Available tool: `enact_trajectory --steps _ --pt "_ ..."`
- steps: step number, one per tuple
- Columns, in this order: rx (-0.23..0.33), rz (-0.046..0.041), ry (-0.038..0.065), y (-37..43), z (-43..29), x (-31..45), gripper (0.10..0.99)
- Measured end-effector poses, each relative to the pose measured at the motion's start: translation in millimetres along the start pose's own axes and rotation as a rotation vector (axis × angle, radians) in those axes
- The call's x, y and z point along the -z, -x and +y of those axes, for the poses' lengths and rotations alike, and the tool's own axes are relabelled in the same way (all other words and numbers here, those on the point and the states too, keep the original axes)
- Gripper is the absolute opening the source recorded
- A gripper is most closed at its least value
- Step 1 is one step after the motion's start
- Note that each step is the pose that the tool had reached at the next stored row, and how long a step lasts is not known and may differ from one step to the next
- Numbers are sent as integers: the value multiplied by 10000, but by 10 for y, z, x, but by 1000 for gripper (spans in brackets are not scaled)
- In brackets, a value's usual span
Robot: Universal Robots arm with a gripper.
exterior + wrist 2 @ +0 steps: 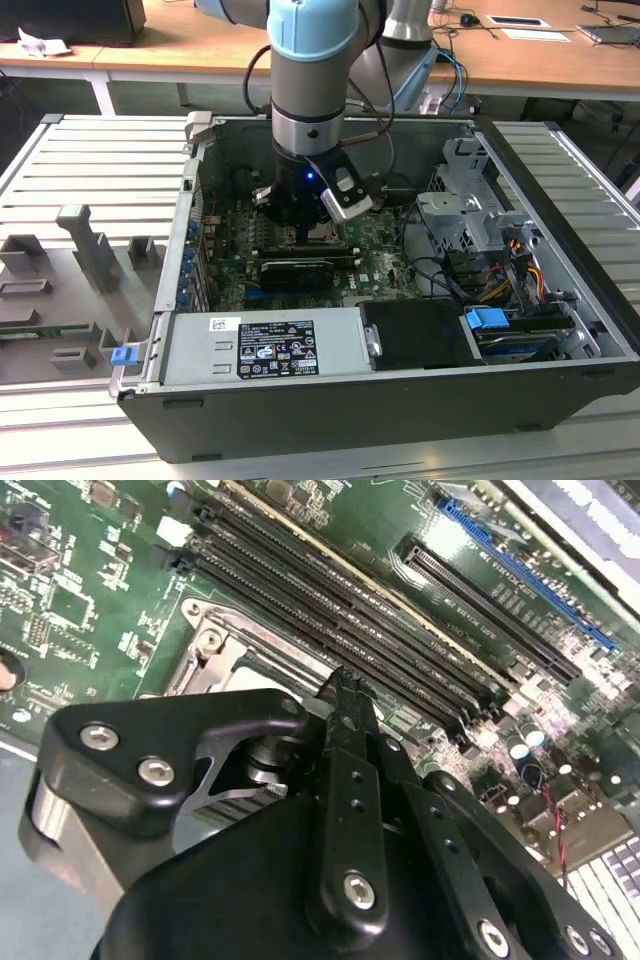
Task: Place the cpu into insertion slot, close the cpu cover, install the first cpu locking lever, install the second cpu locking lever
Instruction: 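Install the second cpu locking lever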
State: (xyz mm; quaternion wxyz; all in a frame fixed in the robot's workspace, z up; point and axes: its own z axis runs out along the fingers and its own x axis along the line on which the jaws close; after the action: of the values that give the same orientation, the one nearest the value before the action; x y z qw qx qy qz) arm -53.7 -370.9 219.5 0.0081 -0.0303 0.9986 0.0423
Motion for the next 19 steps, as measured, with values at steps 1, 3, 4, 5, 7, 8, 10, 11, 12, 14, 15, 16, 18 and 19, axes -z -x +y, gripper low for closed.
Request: enact_trajectory --steps 1,3,4,5,7,8,10,11,12,14,15,16,18,19 --pt "-1 0 23 -13 -6 -27 106" --pt "2 -24 199 -82 -35 -44 106" --pt "4 -36 310 -106 -40 -47 106" --pt "5 -52 394 -123 -47 -49 106" --pt "7 -79 518 -147 -62 -52 106" --pt "7 -95 582 -160 -71 -54 106" --pt "11 -148 729 -197 -127 -54 106" --pt "12 -169 792 -213 -155 -53 106" --pt "12 -188 864 -215 -168 -56 106" --pt "10 -202 975 -218 -178 -73 106" --pt "9 -207 999 -219 -183 -85 106" --pt "9 -209 1016 -222 -187 -95 106" --pt "8 -214 1093 -237 -194 -110 106" --pt "7 -231 1309 -290 -219 -132 106"
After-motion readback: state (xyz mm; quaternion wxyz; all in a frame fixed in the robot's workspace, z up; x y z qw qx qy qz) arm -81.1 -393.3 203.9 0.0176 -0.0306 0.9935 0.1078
